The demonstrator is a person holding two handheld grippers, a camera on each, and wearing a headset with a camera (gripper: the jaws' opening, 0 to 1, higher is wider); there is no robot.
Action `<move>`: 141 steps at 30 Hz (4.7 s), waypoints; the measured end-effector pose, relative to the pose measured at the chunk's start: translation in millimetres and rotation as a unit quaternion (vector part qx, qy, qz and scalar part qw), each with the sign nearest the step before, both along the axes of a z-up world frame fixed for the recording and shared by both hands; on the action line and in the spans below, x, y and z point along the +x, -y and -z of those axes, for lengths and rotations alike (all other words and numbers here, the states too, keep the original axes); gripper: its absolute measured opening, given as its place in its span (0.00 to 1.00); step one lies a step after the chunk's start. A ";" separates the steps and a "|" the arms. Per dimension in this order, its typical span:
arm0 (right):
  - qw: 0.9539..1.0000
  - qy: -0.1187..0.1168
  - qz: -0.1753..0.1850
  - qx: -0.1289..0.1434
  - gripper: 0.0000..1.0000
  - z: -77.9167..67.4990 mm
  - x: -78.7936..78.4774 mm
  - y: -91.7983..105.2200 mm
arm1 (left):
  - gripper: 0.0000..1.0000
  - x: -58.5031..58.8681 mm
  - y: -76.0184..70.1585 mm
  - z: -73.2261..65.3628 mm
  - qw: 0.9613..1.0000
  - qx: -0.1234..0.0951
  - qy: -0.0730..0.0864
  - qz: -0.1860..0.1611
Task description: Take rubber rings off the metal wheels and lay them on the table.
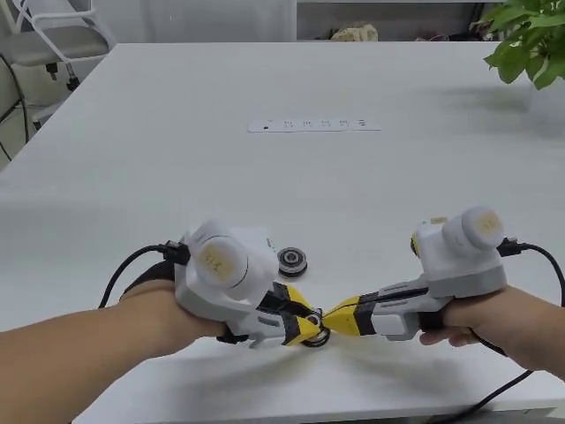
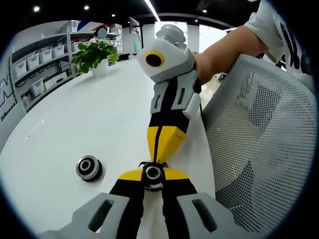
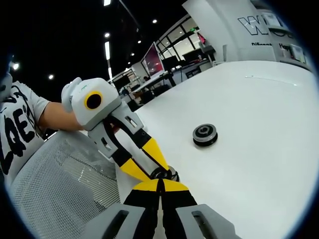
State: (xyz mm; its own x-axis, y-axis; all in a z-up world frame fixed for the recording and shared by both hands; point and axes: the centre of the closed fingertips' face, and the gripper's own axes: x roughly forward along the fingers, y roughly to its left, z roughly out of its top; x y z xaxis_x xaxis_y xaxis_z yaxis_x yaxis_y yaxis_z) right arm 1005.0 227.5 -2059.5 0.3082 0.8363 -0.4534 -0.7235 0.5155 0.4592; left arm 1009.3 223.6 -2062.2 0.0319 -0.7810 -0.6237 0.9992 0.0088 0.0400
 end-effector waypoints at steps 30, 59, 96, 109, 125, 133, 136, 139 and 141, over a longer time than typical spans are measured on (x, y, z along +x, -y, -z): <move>1.000 0.006 -0.002 0.006 0.00 -1.4 1.1 0.7 | 0.08 -0.5 0.3 0.0 1.000 -0.009 -0.002 0.003; 1.000 0.012 0.011 0.011 0.00 -4.3 5.3 7.1 | 0.20 -3.5 -3.3 -11.3 1.000 -0.015 -0.003 0.019; 0.999 0.037 0.001 0.025 0.00 -37.8 16.8 -3.8 | 0.56 16.9 -48.8 -74.3 0.995 -0.090 0.007 -0.052; 0.999 0.047 -0.011 0.020 0.00 -43.3 28.4 -21.9 | 0.65 21.3 -73.9 -83.2 0.992 -0.100 0.014 -0.081; 0.998 0.042 -0.039 -0.001 0.00 -26.7 38.5 -46.8 | 0.69 27.3 -105.9 -85.0 0.987 -0.105 0.015 -0.119; 0.998 0.042 -0.048 -0.012 0.00 -16.6 41.4 -58.2 | 0.69 29.3 -114.4 -83.3 0.986 -0.105 0.013 -0.130; 0.998 0.042 -0.051 -0.019 0.00 -12.1 40.9 -60.3 | 0.69 30.2 -116.4 -82.3 0.985 -0.104 0.010 -0.134; 0.998 0.041 -0.053 -0.023 0.00 -9.7 40.6 -61.3 | 0.69 30.4 -117.7 -82.2 0.986 -0.103 0.011 -0.134; 0.997 0.041 -0.052 -0.027 0.00 -7.4 41.3 -60.9 | 0.69 30.9 -118.4 -82.6 0.985 -0.104 0.010 -0.136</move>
State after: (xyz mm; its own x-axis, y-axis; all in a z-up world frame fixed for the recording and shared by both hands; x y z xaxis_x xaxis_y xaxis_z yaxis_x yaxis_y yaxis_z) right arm 1046.3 288.5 -2052.0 0.2590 0.8406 -0.4757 -0.8089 0.4579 0.3688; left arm 1040.2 342.0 -1979.6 0.2678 -0.8526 -0.4487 0.9579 0.2856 0.0289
